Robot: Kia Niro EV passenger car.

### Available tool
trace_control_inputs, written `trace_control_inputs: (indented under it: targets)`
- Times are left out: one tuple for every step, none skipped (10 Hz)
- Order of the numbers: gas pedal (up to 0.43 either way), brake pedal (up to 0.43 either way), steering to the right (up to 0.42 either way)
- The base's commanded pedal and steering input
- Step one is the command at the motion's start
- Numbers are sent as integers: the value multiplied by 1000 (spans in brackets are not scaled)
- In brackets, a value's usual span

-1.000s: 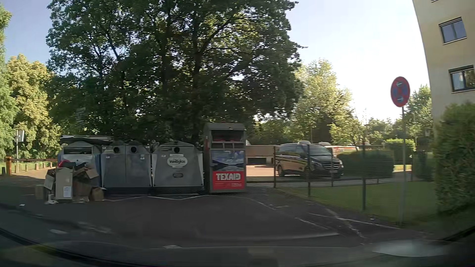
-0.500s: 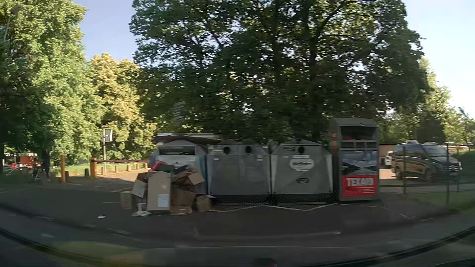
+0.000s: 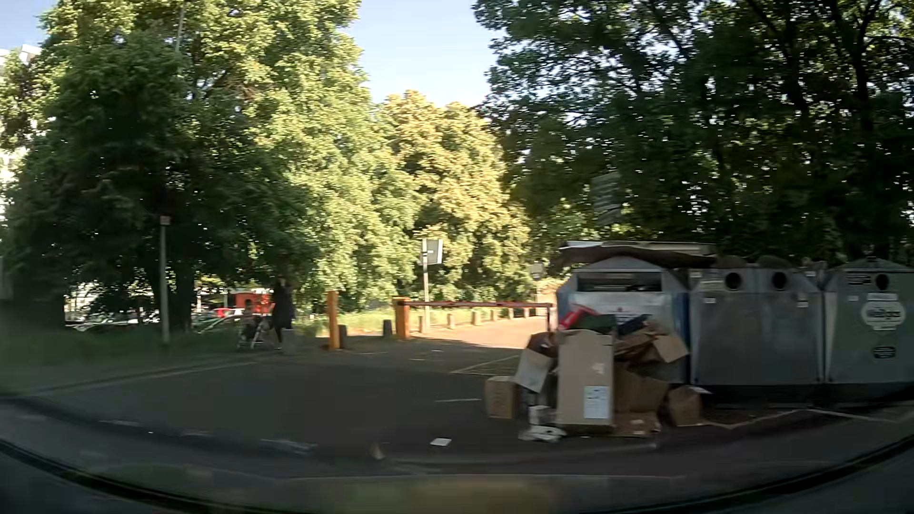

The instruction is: Follow the waypoints while adhering to traffic rules and regulations

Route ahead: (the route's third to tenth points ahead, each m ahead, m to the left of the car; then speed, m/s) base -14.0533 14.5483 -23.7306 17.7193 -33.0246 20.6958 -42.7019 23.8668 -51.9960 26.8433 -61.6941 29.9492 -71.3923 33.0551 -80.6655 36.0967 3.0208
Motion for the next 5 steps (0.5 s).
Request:
trace_control_inputs:
  targets:
    - [0, 0, -972]
    - [0, 0, -972]
    - [0, 6, -971]
    - [0, 30, -972]
    - [0, 79, -972]
